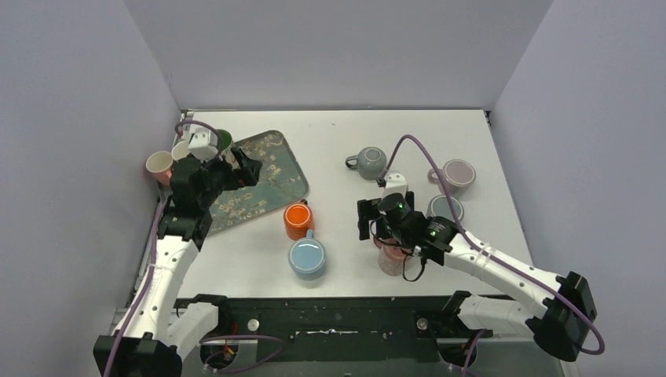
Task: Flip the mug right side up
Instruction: Turn over the cup at the center of the board.
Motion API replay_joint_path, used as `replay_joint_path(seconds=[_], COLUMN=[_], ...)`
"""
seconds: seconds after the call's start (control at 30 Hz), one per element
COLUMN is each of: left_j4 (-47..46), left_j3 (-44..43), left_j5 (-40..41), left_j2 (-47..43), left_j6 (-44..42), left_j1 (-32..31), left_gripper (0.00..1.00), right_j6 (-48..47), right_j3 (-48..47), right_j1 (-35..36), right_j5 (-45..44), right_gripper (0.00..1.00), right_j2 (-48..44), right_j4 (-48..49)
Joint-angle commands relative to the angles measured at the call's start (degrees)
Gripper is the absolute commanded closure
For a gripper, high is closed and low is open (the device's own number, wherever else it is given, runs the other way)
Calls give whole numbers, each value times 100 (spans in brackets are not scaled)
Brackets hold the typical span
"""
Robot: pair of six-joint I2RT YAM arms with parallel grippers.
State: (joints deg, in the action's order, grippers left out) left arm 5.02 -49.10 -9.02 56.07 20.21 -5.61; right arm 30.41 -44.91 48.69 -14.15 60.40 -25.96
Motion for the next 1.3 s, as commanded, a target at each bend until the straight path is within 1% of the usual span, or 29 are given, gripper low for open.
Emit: replay_joint_path(seconds=[0.0, 0.1, 0.2, 0.27, 0.4, 0.53, 0.57, 0.63, 0.77, 0.87, 1.03, 1.07, 1.13, 1.27], left_j4=[436, 399, 583, 665, 629, 718, 742, 791, 879, 918, 920, 922, 922, 929], left_j3=[804, 1318, 1429, 1390, 1414, 1388, 1386, 1367, 1344, 1322, 1327, 1328, 1330, 1326], left_j5=[-490, -608, -742, -719, -934, -877, -870, -825, -751, -693, -689, -689, -681, -656], left_j2=[-779, -1306, -1586, -1702, -1905, -2038, -2080, -2132, -2220, -2249, -2293, -2294, -2294, -2298], left_j6=[113, 222, 128, 32, 31, 1, -7, -35, -81, -103, -105, -105, -105, -106], left_j1=[-26, -25, -32, -37, -64, -263, -296, -361, -511, -566, -648, -644, -655, -657], left_gripper=[3, 2, 3, 3, 3, 3, 3, 3, 3, 3, 3, 3, 3, 3], right_j6=[-453, -638, -863, -940, -1111, -1264, -1311, -1404, -1555, -1680, -1939, -1988, -2019, -2029], right_j3=[-600, -767, -926, -1037, -1243, -1571, -1637, -1765, -1925, -1979, -1965, -1945, -1919, -1934], right_j1=[-139, -404, -610, -656, -753, -812, -821, -865, -989, -1064, -1154, -1184, -1219, -1230], right_j5=[-168, 288, 695, 759, 1035, 1125, 1130, 1172, 1366, 1642, 1865, 1916, 1980, 2098], right_gripper=[0, 1, 8, 17, 30, 51, 54, 56, 56, 56, 57, 59, 68, 82], right_j2=[523, 872, 1193, 1327, 1509, 1920, 2035, 2208, 2475, 2643, 3047, 3119, 3244, 3380], right_j4=[-472, -664, -853, -964, -1131, -1601, -1705, -1923, -2151, -2250, -2423, -2411, -2376, -2284])
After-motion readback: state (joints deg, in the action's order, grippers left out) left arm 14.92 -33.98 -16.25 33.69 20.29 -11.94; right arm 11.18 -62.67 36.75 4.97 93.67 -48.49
